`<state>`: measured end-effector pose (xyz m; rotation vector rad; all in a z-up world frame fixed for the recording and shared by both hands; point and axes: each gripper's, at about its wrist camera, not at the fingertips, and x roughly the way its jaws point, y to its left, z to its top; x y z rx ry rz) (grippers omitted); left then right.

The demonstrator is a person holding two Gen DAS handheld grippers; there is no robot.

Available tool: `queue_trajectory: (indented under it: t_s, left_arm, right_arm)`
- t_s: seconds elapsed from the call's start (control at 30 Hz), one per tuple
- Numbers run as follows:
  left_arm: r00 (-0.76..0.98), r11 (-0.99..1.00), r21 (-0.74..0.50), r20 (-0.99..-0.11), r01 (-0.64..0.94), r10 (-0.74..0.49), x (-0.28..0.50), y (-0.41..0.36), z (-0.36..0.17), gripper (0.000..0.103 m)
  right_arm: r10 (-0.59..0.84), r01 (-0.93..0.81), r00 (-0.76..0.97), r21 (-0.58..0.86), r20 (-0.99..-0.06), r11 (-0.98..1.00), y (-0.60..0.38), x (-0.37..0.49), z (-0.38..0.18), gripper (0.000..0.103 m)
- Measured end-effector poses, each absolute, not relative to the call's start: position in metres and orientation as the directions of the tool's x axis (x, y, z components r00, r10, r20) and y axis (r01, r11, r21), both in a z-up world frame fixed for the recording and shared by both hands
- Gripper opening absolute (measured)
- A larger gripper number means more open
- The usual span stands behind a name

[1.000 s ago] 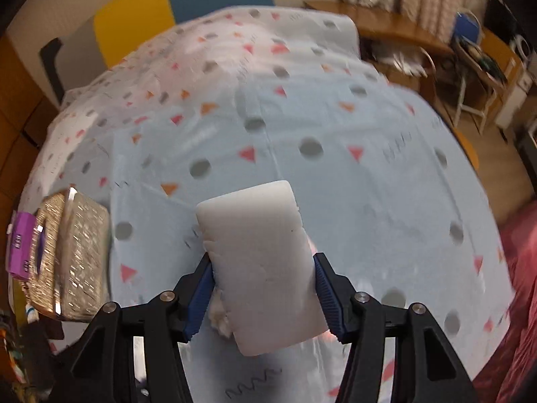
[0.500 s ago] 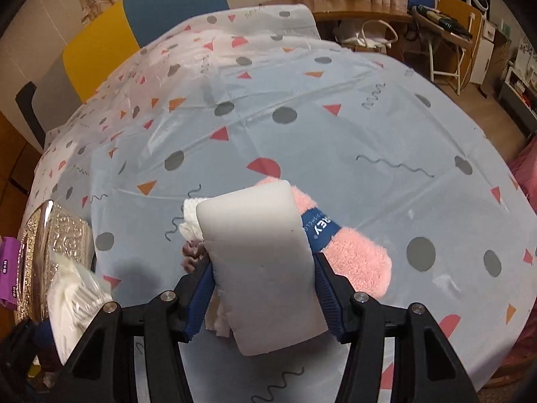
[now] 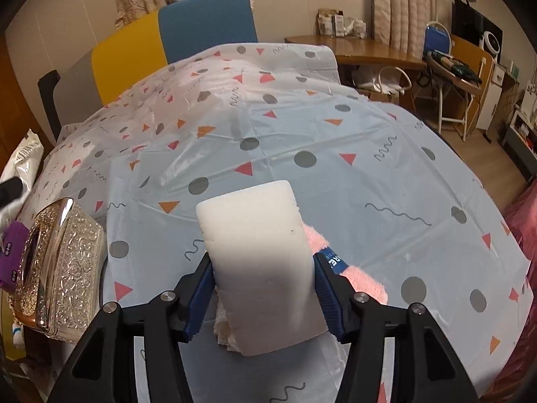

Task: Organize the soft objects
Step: 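Carry the white packet into the gold tray and open the left gripper while the right holds the foam block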

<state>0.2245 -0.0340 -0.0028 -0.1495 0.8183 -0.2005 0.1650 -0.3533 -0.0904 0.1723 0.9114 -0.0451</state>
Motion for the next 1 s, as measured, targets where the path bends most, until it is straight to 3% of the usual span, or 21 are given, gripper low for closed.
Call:
queue_trajectory:
  t_s: [0.53, 0.73, 1.0]
  left_arm:
    - [0.722, 0.959, -0.188, -0.692, -0.213, 0.025, 0.150, 0.148, -0.025, 0.054]
    - [0.709, 0.944, -0.161, -0.698, -0.288, 0.097, 0.107, 0.176, -0.048, 0.054]
    - [0.708, 0.931, -0.116, -0.684, -0.347, 0.178, 0.052, 0.194, -0.068, 0.054]
  right_arm:
    - [0.128, -0.145, 0.565, 0.054, -0.815, 0.988, -0.279, 0.160, -0.098, 0.057]
    - [0.088, -0.120, 0.409, 0.042, -0.908, 0.992, -0.253, 0.165, -0.133, 0.057]
    - [0.033, -0.188, 0.331, -0.032, -0.943, 0.982, -0.232, 0.159, -0.159, 0.058]
